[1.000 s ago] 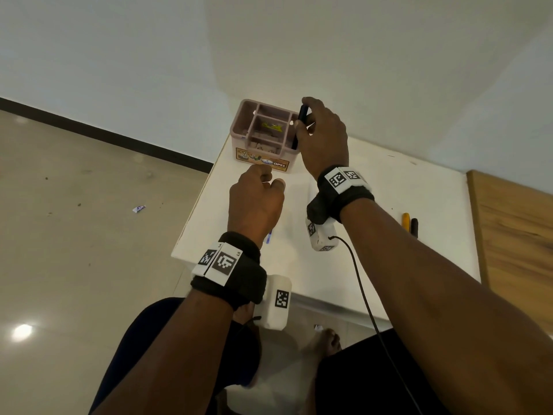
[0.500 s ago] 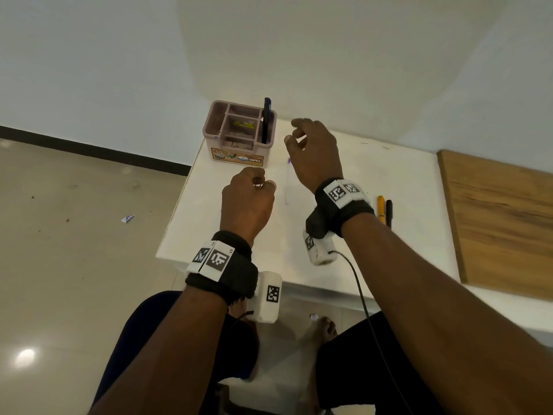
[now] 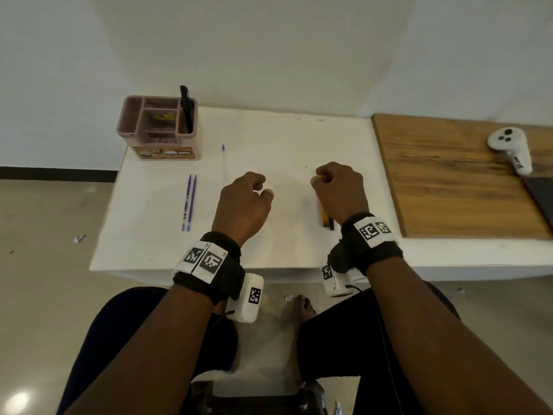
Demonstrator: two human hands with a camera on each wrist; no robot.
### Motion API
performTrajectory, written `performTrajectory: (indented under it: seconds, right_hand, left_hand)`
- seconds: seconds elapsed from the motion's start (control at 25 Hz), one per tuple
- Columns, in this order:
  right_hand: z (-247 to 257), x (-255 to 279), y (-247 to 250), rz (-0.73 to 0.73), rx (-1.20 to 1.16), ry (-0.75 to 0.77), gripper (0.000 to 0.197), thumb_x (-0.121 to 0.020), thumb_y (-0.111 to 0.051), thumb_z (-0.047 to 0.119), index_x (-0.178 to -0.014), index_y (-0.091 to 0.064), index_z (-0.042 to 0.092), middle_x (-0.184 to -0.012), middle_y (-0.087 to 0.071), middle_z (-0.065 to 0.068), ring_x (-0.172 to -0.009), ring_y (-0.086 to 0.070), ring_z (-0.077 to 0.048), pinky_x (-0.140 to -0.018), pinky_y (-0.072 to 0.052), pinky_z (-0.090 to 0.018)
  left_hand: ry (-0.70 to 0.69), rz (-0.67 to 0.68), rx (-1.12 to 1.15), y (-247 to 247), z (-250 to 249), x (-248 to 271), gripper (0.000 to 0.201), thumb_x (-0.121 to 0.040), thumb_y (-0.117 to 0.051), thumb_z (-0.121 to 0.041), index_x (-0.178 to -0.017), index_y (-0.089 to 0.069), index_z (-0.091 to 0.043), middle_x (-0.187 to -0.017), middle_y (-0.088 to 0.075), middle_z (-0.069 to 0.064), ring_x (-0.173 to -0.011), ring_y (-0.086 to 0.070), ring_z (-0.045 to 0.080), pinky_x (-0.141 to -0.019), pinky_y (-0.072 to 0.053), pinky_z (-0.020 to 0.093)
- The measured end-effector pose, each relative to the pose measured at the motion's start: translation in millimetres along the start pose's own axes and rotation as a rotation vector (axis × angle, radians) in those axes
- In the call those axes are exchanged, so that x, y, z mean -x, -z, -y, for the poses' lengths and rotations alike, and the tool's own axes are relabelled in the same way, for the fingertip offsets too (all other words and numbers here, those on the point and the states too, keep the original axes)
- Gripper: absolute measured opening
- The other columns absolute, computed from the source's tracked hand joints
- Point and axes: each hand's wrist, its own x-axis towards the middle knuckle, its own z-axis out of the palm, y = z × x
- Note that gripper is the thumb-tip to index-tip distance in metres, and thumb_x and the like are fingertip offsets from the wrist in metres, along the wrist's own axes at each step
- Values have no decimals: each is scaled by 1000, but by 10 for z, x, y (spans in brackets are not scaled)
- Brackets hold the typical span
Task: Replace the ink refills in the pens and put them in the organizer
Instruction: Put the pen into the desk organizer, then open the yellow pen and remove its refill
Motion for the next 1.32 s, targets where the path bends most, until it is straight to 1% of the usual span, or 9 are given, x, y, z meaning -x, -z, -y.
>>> performTrajectory:
  seconds: [0.08, 0.24, 0.44, 0.64, 0.8, 0.92, 1.04, 1.16, 1.32]
  right_hand:
    - [-190, -49, 145, 57, 117, -51, 21, -96, -65, 22, -110, -75, 11, -111, -75, -7, -104, -70, -26, -87, -51, -28]
    - [-350, -93, 216, 123, 161, -52, 20, -95, -71, 28, -101, -77, 10, -96, -76, -8, -92, -72, -26, -86, -59, -36]
    - [-316, -156, -6, 135, 246, -16, 30, -93, -72, 38, -104, -75, 10, -100, -73, -10, -94, -70, -28, -87, -60, -42]
    - [-231, -129, -108, 152, 363, -43, 33, -93, -67, 41, -102, -66, 9, -103, -69, -12, -96, -66, -32, -79, -53, -38]
    - [-21, 3, -7, 30, 142, 10, 27, -92, -63, 37, -84, -66, 11, -80, -69, -4, -78, -68, -26, -72, -57, -36]
    - [222, 252, 103, -5, -111, 131, 21, -97, -66, 34, -91, -70, 14, -79, -70, 4, -67, -67, -11, -62, -53, -20]
    - [339, 384, 91, 9, -178, 254, 17, -99, -66, 28, -93, -71, 13, -83, -70, 1, -74, -66, -11, -69, -56, -27]
    - [402, 359, -8, 43, -216, 326, 11, -98, -68, 23, -98, -72, 13, -89, -72, 1, -79, -68, -15, -75, -59, -33]
    - [494, 272, 12, 82, -518, 140, 20, -101, -64, 34, -115, -71, 21, -96, -74, 5, -72, -70, -9, -70, -57, -28]
  left_hand:
    - [-23, 29, -29, -120, -87, -21, 37, -101, -61, -27, -136, -64, -17, -132, -68, 0, -113, -66, 16, -92, -41, 22]
    - [-35, 58, -37, -303, -203, -64, 37, -101, -61, -27, -136, -64, -17, -133, -68, -1, -113, -66, 16, -94, -45, 24]
    - [-56, 87, -52, -420, -254, -64, 37, -101, -61, -27, -136, -64, -17, -134, -68, 0, -114, -66, 16, -98, -48, 28]
    - [-60, 79, -46, -424, -260, -76, 35, -101, -61, -27, -135, -65, -17, -133, -69, 0, -114, -67, 17, -99, -48, 29]
    - [-27, 23, 68, -400, -245, -94, 37, -103, -58, -35, -134, -65, -17, -131, -70, 0, -117, -66, 18, -106, -50, 35]
    - [10, -36, 316, -258, -230, -121, 34, -104, -55, -42, -123, -71, -20, -116, -76, -3, -107, -72, 15, -101, -54, 44]
    - [32, 74, 574, -133, -238, -34, 23, -103, -61, -31, -116, -75, -19, -106, -80, -3, -100, -76, 11, -93, -56, 41]
    - [10, 40, 613, -52, -164, -40, 20, -102, -64, -25, -116, -75, -16, -103, -81, 1, -98, -77, 12, -93, -56, 41]
    - [-14, 15, 467, 35, -50, -105, 19, -105, -58, -21, -111, -73, -12, -90, -76, 4, -82, -74, 18, -87, -59, 38]
